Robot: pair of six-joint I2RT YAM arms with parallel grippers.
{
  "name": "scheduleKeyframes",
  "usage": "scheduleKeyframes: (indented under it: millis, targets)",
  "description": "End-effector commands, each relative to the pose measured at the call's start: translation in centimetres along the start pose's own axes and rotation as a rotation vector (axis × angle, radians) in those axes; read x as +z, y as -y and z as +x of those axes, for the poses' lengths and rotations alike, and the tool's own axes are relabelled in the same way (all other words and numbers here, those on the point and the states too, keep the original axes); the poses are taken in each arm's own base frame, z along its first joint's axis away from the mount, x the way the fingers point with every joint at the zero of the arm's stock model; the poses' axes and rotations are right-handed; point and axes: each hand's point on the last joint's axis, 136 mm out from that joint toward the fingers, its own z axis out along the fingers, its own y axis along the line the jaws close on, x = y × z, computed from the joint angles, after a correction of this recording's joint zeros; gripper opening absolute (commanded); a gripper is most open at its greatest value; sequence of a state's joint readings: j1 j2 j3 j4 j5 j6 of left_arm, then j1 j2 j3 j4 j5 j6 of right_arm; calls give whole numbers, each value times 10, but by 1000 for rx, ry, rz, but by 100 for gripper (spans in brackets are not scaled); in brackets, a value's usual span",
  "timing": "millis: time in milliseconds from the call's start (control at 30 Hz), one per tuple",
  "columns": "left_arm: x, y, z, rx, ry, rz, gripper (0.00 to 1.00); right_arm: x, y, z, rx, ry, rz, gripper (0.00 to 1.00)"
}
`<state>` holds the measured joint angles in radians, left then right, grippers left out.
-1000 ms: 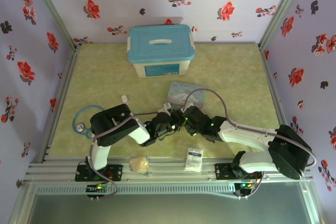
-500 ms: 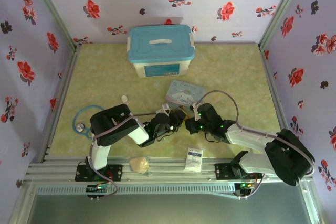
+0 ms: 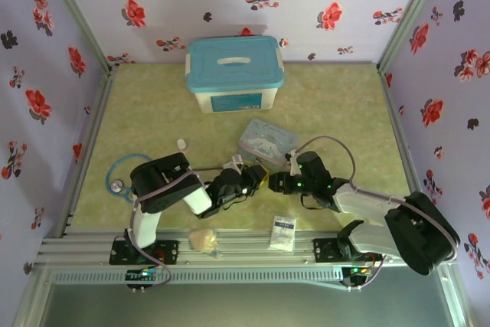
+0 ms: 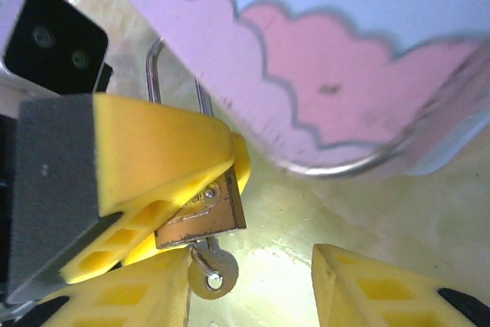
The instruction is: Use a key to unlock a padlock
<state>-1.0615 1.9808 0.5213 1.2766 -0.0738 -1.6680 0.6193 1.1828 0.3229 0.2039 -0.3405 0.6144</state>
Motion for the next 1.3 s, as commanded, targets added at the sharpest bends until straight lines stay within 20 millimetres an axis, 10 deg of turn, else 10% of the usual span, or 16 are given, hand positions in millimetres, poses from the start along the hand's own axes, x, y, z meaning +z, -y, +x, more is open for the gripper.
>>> scheduleKeyframes:
  millis: [0,567,1267]
  targets:
    - [-7,-4,-3,23,-2,-13,3,-9,10,-26,89,113,59,45]
    - [-20,-40,-2,285,-64,-308,6,-2,49,-56,264,254,273,42]
    - [-67,-80,-34,646,-115,-778,25,8,51,-52,263,228,268,41]
